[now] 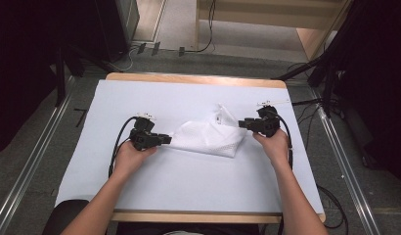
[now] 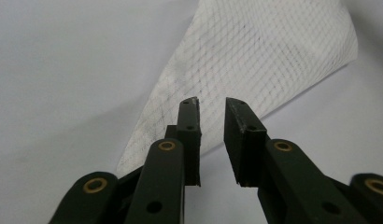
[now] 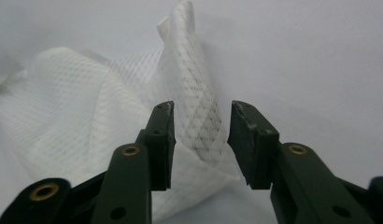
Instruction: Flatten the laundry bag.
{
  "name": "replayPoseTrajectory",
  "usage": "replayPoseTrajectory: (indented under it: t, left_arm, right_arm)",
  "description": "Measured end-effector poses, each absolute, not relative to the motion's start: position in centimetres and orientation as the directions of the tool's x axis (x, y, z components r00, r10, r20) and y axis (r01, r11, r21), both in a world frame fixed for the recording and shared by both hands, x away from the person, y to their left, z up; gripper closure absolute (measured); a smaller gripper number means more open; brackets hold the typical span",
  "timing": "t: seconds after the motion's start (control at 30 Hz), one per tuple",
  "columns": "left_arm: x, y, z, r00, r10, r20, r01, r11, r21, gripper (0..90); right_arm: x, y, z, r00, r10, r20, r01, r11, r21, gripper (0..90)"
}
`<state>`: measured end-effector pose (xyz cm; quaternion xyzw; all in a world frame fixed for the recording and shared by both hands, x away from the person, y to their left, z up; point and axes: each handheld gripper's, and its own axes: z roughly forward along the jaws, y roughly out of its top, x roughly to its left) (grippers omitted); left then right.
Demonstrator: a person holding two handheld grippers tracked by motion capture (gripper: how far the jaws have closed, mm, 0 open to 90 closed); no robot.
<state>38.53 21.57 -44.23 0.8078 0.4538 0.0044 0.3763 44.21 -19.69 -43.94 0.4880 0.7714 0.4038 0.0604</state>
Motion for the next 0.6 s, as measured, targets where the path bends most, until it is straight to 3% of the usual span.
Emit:
replayPoseTrajectory:
  t: [0.23, 0.3, 0.47, 0.6]
  left_arm:
    - [38.1, 22.3, -44.0, 0.589, 0.737, -0.332, 0.725, -0.3, 0.62, 69.2]
    - [38.0, 22.6, -43.9, 0.584, 0.741, -0.332, 0.725, -0.293, 0.623, 67.2]
    - [37.7, 23.4, -43.7, 0.572, 0.751, -0.329, 0.725, -0.276, 0.631, 65.8]
    - [37.5, 24.2, -43.3, 0.563, 0.758, -0.329, 0.721, -0.257, 0.643, 65.3]
  right_arm:
    - [46.4, -17.9, -44.9, -0.544, 0.793, 0.273, 0.701, 0.251, 0.668, 48.2]
    - [46.8, -17.5, -45.4, -0.547, 0.793, 0.267, 0.703, 0.262, 0.661, 48.5]
    - [47.0, -16.6, -45.6, -0.571, 0.779, 0.259, 0.714, 0.315, 0.625, 82.3]
    - [46.2, -16.2, -43.5, -0.601, 0.748, 0.281, 0.685, 0.301, 0.664, 86.8]
